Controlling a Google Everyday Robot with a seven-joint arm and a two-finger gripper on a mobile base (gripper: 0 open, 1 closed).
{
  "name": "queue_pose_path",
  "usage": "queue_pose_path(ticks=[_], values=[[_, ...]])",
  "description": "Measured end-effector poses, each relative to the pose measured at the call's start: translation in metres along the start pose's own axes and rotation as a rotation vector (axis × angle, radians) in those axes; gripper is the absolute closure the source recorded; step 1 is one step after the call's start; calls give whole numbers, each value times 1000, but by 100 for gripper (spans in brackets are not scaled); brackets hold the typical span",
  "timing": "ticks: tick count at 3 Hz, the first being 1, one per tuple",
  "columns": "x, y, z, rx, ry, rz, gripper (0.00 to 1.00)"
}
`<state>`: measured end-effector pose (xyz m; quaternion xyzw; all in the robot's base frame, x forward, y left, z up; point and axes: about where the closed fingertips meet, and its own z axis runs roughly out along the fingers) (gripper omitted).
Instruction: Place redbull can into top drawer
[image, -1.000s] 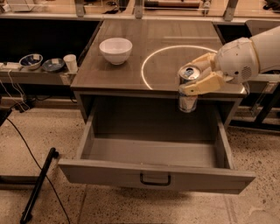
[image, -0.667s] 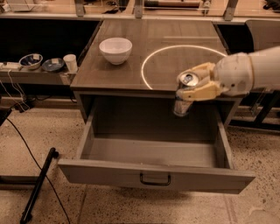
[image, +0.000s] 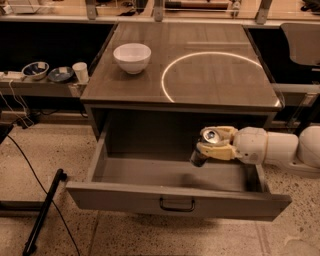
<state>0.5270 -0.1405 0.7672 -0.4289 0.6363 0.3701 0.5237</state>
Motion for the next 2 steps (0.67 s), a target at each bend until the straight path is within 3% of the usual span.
queue_pose_path(ticks=[1,2], values=[[28,-9,17,24,50,31,75],[43,-10,36,3,124,27,51]])
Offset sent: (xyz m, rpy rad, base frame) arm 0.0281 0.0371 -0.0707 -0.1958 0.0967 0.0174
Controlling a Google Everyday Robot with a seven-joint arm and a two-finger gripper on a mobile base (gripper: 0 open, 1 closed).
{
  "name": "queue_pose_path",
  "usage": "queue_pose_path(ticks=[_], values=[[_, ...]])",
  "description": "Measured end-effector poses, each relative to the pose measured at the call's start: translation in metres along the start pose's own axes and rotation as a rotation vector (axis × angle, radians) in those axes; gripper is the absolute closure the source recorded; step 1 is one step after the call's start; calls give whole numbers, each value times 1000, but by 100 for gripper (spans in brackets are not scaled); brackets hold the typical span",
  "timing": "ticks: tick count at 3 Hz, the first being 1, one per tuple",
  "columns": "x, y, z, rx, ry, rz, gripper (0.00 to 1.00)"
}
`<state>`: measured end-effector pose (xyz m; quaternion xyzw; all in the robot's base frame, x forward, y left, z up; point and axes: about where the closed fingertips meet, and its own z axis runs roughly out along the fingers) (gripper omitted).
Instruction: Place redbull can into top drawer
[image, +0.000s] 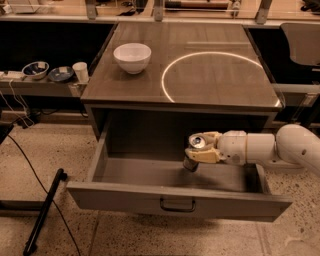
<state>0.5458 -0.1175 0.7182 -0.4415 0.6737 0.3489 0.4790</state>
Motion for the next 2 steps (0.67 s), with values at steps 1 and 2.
queue_pose_path(ticks=[1,2], values=[[15,3,14,-38,39,22,28],[15,3,15,-39,39,23,5]])
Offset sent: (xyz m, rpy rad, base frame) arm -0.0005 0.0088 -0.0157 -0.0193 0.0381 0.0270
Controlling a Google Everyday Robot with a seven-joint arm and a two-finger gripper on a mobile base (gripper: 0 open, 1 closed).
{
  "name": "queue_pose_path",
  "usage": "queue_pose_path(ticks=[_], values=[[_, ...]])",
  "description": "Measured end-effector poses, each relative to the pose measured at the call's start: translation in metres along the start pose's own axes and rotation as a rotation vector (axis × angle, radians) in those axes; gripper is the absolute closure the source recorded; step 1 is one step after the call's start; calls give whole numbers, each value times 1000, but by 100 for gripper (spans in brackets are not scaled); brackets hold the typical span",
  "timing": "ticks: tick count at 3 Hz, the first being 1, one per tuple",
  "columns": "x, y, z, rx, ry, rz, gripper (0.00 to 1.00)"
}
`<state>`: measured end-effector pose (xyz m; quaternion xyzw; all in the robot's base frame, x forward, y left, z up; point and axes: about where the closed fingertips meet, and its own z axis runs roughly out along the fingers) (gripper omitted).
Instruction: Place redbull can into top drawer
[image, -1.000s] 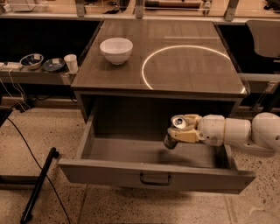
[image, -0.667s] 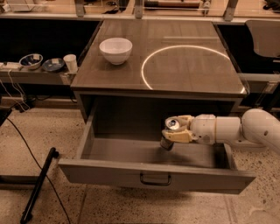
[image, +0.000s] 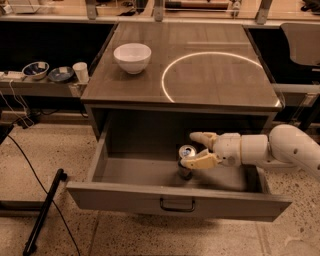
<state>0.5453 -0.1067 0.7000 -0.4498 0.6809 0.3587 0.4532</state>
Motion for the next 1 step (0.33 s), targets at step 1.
queue_pose_path(ticks=[1], values=[[0,0,0,0,0,0,0]])
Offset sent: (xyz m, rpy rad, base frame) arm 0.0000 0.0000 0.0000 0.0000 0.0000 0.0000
